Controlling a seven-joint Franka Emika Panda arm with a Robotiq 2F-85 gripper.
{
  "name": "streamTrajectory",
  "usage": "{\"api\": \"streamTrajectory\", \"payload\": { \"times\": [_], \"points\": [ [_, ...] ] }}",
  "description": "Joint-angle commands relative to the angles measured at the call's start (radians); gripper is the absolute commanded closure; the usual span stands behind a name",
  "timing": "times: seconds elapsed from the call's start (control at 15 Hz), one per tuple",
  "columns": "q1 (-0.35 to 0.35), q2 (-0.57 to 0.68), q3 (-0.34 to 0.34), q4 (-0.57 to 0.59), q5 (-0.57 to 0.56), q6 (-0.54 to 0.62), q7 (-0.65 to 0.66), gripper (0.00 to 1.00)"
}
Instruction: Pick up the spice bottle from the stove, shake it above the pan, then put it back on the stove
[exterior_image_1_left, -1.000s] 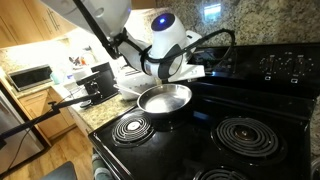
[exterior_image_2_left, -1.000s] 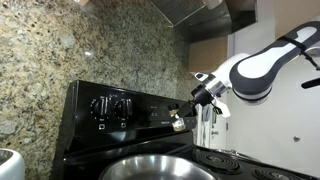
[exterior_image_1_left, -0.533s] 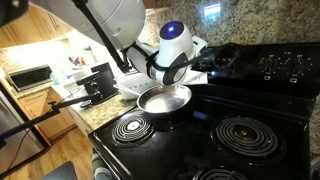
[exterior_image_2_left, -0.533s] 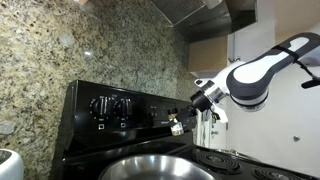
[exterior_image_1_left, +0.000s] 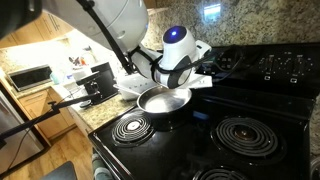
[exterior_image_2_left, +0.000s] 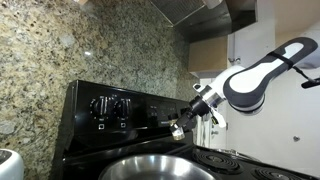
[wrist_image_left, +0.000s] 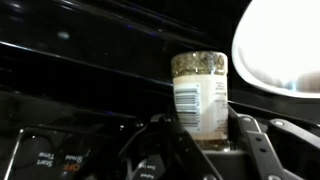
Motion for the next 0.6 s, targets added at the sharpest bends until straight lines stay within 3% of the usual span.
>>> {"api": "streamTrajectory", "payload": {
  "times": [0.0,0.13,0.2,0.33,0.4,0.53],
  "points": [
    [0.015,0.000,-0.019,0.007,0.000,0.000,0.003,0.57],
    [0.032,0.000,-0.041,0.016,0.000,0.000,0.007,0.57],
    [0.035,0.000,-0.044,0.018,0.000,0.000,0.008,0.82],
    [0.011,0.006,-0.009,0.015,0.002,-0.010,-0.001,0.82],
    [0.030,0.007,-0.035,0.018,0.000,0.000,0.007,0.57],
    [0.029,0.010,-0.031,0.018,0.000,0.000,0.007,0.57]
  ]
}}
